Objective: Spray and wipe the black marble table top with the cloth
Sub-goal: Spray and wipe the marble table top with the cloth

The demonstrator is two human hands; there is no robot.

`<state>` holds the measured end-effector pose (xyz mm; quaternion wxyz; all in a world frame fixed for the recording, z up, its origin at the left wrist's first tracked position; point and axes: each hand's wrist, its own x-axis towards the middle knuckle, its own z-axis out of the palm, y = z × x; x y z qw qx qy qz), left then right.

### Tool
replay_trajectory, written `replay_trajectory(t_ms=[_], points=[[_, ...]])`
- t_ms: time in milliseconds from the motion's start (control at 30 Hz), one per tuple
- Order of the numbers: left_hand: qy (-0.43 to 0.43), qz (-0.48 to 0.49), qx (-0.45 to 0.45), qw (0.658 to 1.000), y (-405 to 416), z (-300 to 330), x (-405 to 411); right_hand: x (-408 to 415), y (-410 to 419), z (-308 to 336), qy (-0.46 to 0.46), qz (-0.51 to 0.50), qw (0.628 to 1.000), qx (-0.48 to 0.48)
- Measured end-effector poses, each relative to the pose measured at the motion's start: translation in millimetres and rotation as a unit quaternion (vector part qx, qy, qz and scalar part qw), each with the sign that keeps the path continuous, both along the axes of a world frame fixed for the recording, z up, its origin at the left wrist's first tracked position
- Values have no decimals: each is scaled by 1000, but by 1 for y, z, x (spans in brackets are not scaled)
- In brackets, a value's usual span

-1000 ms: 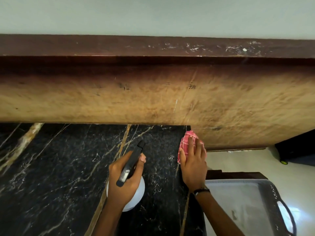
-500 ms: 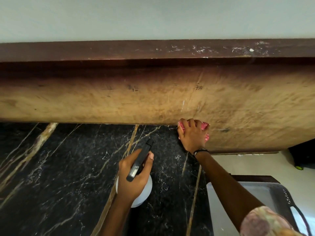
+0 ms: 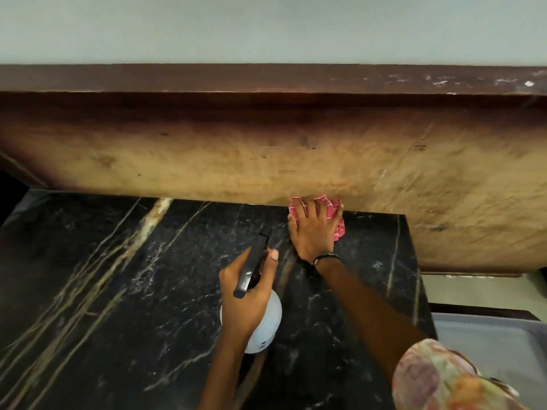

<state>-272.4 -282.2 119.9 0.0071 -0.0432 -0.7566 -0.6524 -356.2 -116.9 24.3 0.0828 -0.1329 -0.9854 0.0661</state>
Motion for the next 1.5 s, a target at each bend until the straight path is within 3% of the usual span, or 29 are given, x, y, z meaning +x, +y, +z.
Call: replay_trajectory(t_ms=[167,600,900,1067,1200,1333,1433,1500], points=[[15,23,-51,998,-102,2,-32,-28,-78,0,9,-15,1000,0],[-3,69,-46,997,-330,4,-97,-126,-308,-2,-28,11,1000,-8],[21,118,-55,991,-448,3,-118,-177,-448,-2,-20,39,999,-22],[30,159,-62,985,-490,-2,-122,-180,-482,-8,13,96,995,-13],[32,178,-55,982,-508,-5,-122,-164,-483,-9,39,295,955,-2],[31,176,-40,983,-513,-7,-121,-189,-485,1,-14,399,914,-68],[42,161,-50,985,-511,-6,-120,-214,-495,1,-36,542,840,-7],[34,167,-56,984,-511,-7,-119,-231,-505,-2,-31,568,822,29]])
